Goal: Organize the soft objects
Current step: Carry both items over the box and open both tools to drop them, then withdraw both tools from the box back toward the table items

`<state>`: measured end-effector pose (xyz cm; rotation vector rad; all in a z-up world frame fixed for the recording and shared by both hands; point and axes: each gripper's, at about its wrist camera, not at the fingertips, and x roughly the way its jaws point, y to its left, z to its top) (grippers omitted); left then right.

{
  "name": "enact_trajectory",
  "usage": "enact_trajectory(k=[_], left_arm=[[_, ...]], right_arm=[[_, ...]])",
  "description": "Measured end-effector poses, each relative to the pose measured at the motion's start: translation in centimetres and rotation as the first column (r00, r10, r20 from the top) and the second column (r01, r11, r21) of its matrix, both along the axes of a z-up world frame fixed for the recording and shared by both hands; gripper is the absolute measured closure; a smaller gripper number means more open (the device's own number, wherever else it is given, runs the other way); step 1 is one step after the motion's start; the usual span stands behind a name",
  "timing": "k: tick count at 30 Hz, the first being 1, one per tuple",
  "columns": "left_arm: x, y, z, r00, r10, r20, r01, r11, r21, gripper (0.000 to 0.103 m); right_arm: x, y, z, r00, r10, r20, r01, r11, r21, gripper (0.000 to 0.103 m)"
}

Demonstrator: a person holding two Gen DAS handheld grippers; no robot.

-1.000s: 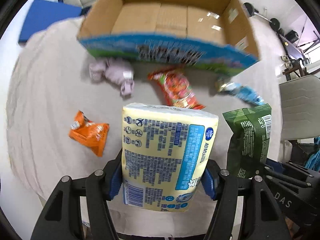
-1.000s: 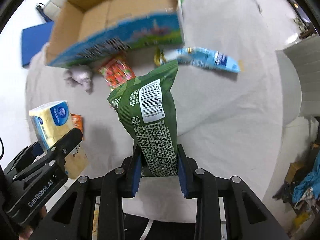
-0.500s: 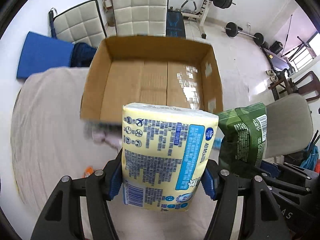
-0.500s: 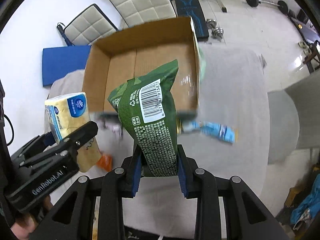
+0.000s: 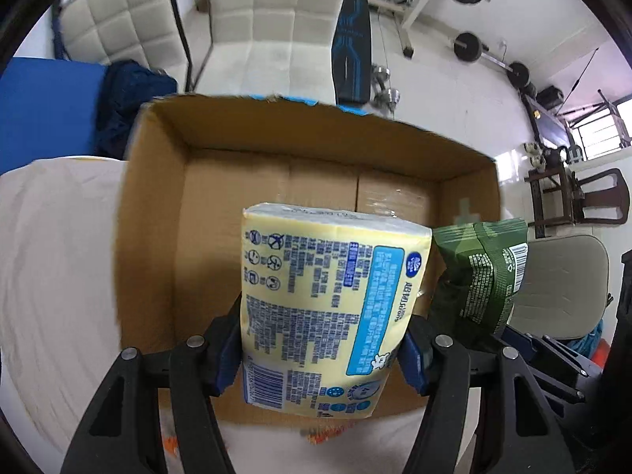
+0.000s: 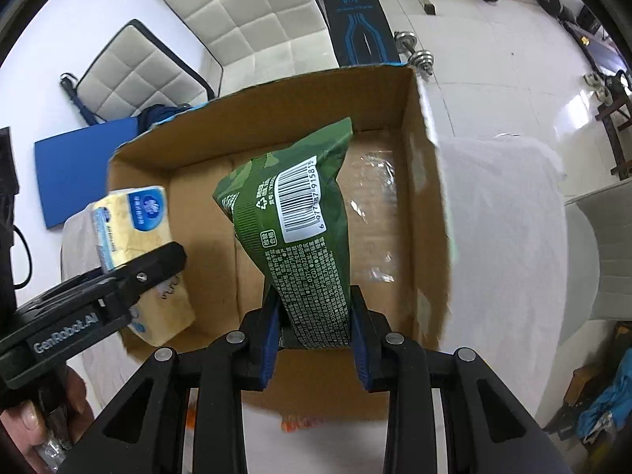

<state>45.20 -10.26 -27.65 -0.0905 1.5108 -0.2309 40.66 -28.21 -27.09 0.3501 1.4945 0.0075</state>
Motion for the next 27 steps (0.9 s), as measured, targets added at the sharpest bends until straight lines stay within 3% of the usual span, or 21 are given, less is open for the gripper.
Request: enact_trajectory(k=[8, 15, 17, 19, 26, 27], left_arm=[[2.9, -0.8, -5.8, 0.996, -0.008, -0.089, 0.004, 0.999, -0.036, 0.040], [3.5, -1.9, -8.4, 0.991, -0.062, -0.119, 0.057, 0.997, -0.045, 0.039], [3.9, -1.7, -8.8, 0.990, -0.049, -0.132, 0.045, 0.998, -0.035, 0.039], [3.8, -1.5, -8.7, 0.990, -0.033, -0.136, 0.030, 0.999, -0.024, 0.040], [2.5, -1.0, -5.5, 0.997, -0.050, -0.065, 0.052, 0.998, 0.035, 0.035], [2.3, -0.7, -4.9, 0.997, -0.049, -0.052, 0.051, 0.998, 0.044, 0.035]], right_arm=[[3.9, 1.0, -6.2, 0.998, 0.014, -0.057, -0.015, 1.000, -0.020, 0.070], [4.7, 2.6, -8.2, 0.996, 0.038, -0.085, -0.044, 0.996, -0.072, 0.068], [4.5, 3.2, -8.2, 0.995, 0.049, -0.084, -0.057, 0.993, -0.102, 0.054], [4.4, 3.4, -8.0, 0.996, 0.044, -0.078, -0.052, 0.993, -0.107, 0.032], [3.1, 4.2, -6.1, 0.996, 0.046, -0.073, -0.056, 0.989, -0.140, 0.031], [2.8, 4.5, -5.7, 0.996, 0.045, -0.074, -0.056, 0.988, -0.147, 0.026]])
